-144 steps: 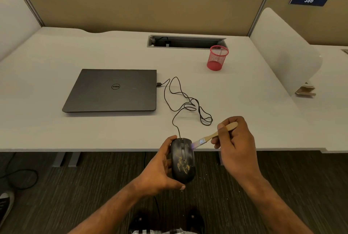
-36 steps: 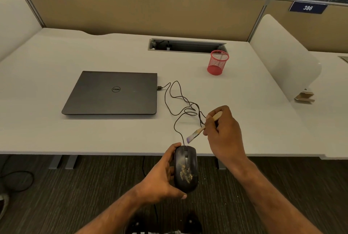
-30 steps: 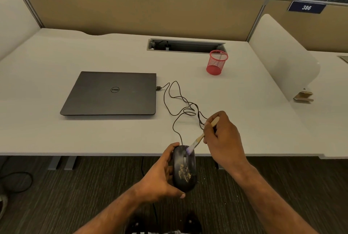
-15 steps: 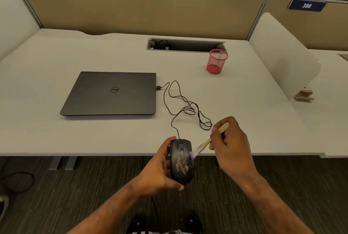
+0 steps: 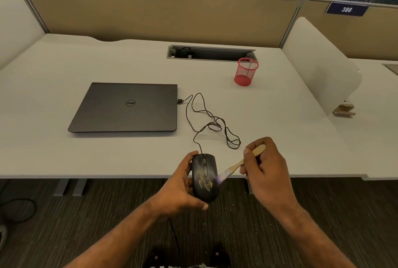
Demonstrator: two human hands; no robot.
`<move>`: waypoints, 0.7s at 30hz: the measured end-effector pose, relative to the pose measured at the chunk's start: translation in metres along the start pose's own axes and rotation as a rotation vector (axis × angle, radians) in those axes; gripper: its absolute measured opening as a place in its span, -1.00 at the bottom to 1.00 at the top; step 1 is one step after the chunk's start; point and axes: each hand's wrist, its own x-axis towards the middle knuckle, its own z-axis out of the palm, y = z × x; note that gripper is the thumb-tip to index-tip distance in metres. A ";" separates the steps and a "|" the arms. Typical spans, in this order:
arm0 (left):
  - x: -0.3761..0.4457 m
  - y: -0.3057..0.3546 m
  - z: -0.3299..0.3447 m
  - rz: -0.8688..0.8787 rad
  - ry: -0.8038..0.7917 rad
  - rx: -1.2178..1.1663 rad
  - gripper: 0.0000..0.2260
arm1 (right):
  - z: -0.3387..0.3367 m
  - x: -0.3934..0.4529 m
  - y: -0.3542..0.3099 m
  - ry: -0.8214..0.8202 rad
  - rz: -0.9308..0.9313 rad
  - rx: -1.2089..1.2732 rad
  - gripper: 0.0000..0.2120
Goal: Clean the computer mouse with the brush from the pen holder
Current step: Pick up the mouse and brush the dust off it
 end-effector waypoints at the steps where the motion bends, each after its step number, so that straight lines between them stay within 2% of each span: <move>1: 0.000 0.000 0.000 -0.002 0.000 -0.002 0.14 | 0.002 -0.001 -0.002 0.003 -0.001 0.028 -0.93; 8: 0.002 -0.001 0.002 0.020 0.023 -0.013 0.13 | 0.000 -0.011 0.004 -0.039 -0.010 -0.027 -0.91; 14: 0.005 0.002 0.002 0.021 0.051 -0.033 0.11 | -0.001 -0.013 0.001 0.042 -0.023 0.081 -0.96; 21: 0.004 0.007 0.003 0.049 0.059 -0.046 0.11 | -0.001 -0.020 0.008 -0.014 -0.034 0.035 -0.93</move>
